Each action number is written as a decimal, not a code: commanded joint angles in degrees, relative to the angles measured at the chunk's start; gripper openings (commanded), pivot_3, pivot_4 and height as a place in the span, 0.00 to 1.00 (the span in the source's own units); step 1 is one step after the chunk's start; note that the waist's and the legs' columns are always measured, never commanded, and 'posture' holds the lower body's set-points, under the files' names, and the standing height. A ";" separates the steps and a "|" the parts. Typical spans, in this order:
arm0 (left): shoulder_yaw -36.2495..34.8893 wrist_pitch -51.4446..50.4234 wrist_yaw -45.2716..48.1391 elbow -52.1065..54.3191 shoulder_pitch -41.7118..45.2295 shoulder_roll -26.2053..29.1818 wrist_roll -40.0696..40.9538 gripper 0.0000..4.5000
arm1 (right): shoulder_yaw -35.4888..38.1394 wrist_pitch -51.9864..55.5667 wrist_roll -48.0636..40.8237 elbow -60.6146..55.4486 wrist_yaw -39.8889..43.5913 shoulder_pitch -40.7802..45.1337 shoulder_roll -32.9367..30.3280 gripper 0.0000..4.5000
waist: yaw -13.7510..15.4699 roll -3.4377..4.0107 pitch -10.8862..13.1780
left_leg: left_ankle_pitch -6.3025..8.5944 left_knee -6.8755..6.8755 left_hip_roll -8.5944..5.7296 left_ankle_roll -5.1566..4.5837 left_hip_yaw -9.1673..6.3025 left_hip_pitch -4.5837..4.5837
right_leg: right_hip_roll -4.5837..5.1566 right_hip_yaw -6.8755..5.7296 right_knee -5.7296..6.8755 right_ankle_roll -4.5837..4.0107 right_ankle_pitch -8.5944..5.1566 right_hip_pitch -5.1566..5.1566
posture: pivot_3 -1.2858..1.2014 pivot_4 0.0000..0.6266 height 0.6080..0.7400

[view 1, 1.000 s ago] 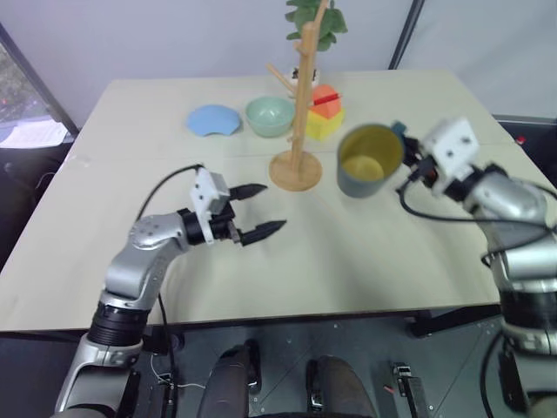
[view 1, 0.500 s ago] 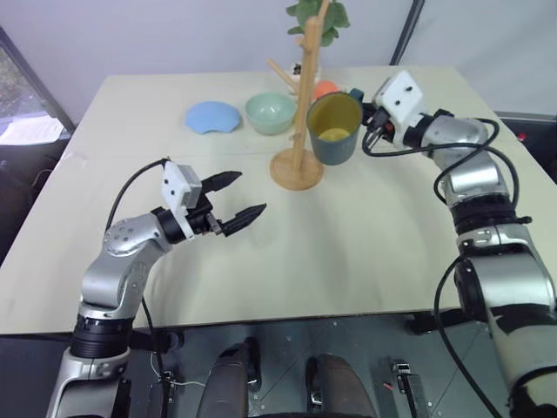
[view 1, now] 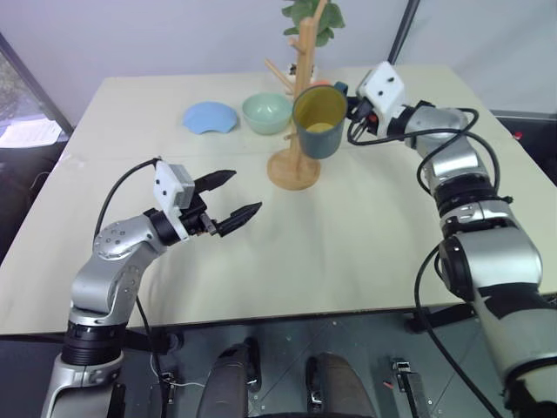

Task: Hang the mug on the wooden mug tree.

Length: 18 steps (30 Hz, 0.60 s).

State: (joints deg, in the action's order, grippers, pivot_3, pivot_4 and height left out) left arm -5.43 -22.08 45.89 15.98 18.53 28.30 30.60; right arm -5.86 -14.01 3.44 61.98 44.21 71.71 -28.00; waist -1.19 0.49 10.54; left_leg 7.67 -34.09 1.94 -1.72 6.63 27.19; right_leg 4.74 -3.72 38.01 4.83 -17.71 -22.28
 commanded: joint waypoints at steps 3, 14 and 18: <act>-1.33 0.31 -0.62 1.98 1.40 0.31 1.45 1.00 | 0.58 -0.46 1.35 2.90 -1.88 4.94 1.06 0.01 | -0.07 0.00 0.00 | -0.03 0.00 0.01 0.02 0.00 -0.01 | 0.00 0.02 0.06 -0.02 0.01 -0.04 | 0.52 0.24 1.00; -1.46 0.64 -1.59 2.92 0.33 0.42 1.54 1.00 | 0.77 -1.03 3.34 5.58 -4.15 6.40 1.92 0.56 | -0.06 0.00 0.00 | -0.04 0.01 0.01 0.02 0.03 0.00 | 0.02 0.05 0.06 -0.03 0.02 -0.06 | 0.52 0.24 1.00; -1.60 0.78 -1.94 2.89 0.19 0.50 1.30 1.00 | 0.50 -2.46 4.45 4.41 -5.83 6.42 0.29 0.77 | -0.17 0.00 0.00 | -0.04 0.00 0.01 0.03 0.03 -0.01 | 0.02 0.05 0.07 -0.04 0.02 -0.07 | 0.52 0.24 1.00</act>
State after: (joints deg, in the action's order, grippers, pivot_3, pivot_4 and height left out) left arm -5.55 -22.07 44.29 16.76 18.63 28.26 31.31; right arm -5.85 -14.96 7.71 68.02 39.50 75.38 -26.24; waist -1.36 0.50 10.54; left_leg 7.64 -34.08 1.95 -1.69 6.65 27.18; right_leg 4.76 -3.66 38.09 4.79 -17.69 -22.35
